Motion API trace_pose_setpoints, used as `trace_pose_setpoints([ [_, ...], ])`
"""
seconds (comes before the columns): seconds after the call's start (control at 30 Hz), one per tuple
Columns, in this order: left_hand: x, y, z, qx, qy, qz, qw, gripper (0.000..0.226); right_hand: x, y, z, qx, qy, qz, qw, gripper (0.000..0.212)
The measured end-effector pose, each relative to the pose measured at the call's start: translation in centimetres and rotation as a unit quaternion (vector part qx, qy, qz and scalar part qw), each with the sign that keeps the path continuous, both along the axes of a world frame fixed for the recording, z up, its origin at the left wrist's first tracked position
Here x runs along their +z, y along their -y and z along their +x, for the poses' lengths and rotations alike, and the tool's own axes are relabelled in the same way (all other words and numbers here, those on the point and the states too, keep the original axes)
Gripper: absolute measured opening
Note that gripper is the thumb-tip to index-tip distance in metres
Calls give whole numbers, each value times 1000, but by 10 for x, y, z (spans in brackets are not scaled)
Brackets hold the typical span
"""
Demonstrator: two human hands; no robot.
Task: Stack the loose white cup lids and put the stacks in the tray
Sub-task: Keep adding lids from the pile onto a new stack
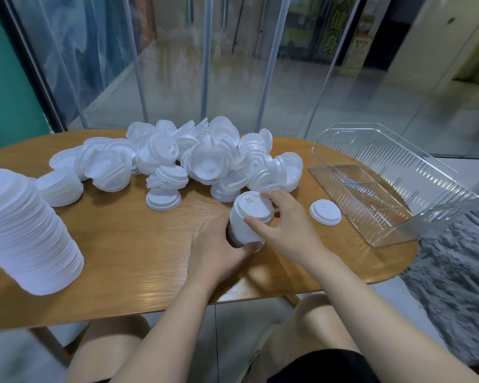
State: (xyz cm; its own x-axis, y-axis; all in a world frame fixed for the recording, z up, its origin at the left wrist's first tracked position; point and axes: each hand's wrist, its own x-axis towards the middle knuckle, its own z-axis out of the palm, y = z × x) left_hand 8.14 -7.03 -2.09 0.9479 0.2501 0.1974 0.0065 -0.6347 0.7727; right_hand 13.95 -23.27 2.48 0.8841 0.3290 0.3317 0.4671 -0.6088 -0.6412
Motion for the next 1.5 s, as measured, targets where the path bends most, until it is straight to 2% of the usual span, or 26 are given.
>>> trace_pose_setpoints([
  [0.17, 0, 0, 0, -4, -2, 0, 1000, 61, -5, -1, -1, 10, -2, 22, 1000, 61],
  [0.33, 0, 0, 0, 2, 0, -2, 1000, 54, -7, 17, -3, 36, -35, 32, 998, 82],
  [0.43, -2, 0, 0, 1, -1, -5, 1000, 51, -3, 58, 15, -43, -10, 58, 997, 66],
  [0.5, -2, 0, 0, 0, -1, -2, 1000, 52, -7, 92, 32, -129, -13, 31, 991, 57],
  [0.57, -2, 1, 1, -3, -2, 1, 1000, 54, -19, 116, 45, -175, -43, -20, 984, 59],
  [0.73, -1, 0, 0, -3, -17, 8, 1000, 57, -49, 130, 62, -201, -76, -59, 975, 62],
  [0.87, 0, 1, 0, 1, -28, 13, 1000, 59, -54, 130, 70, -221, -79, -47, 971, 47],
  [0.93, 1, 2, 0, 5, -29, 12, 999, 58, -53, 129, 70, -227, -78, -42, 970, 51],
  [1.03, 2, 3, -2, 11, -29, 7, 999, 54, -46, 124, 66, -223, -73, -12, 972, 64],
  [1.17, 3, 3, -1, 8, -27, 17, 999, 56, -17, 103, 51, -194, -24, 53, 979, 66],
  [1.3, 4, 3, -2, 8, -26, 14, 1000, 55, 9, 72, 21, -122, -23, 119, 985, 65],
  [1.4, 6, 4, -3, 8, -24, 20, 999, 57, 21, 51, 3, -53, -23, 123, 991, 67],
  [1.5, 8, 4, -4, 7, -32, 22, 999, 59, 24, 34, -1, -2, 1, 79, 997, 68],
])
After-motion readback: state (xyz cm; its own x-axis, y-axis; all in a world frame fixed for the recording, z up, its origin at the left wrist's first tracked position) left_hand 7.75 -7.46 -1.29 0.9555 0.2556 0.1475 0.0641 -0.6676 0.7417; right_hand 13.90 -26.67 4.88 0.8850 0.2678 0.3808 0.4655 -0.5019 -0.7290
